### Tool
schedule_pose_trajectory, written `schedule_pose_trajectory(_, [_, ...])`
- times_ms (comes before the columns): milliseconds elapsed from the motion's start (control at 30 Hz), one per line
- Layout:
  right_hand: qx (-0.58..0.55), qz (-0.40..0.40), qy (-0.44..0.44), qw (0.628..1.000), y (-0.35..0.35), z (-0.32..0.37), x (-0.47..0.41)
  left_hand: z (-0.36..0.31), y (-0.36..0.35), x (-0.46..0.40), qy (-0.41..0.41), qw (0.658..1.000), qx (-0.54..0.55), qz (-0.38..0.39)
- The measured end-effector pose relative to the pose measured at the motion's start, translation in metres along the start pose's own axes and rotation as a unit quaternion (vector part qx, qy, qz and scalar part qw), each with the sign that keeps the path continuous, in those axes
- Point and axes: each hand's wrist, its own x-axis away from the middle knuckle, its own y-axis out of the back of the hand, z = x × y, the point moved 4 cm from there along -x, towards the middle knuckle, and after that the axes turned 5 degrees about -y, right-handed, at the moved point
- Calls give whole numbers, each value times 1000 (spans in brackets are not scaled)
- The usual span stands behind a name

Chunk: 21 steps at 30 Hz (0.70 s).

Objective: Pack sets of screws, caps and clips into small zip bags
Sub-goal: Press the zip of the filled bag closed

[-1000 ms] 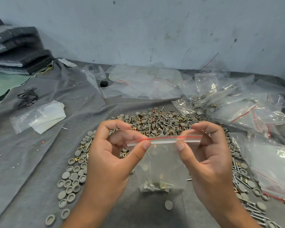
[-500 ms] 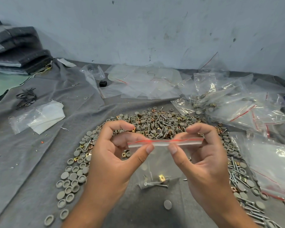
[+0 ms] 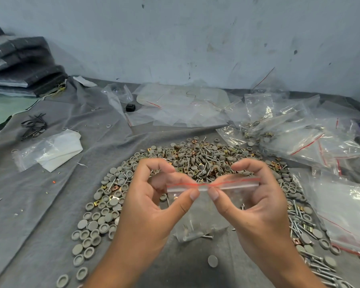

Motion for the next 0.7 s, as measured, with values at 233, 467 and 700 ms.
schedule_pose_trajectory(233, [44,18,-9,999,-2,0,3,0,-1,1,-10,1000,-11,8])
schedule_pose_trajectory(467, [8,11,-25,1000,-3,-1,1,-1,0,-1,4,1000,-12,4])
schedule_pose_trajectory(700, [-17,-22,-34,999,4,-2,-1,-1,7,-4,37,998,28,-40])
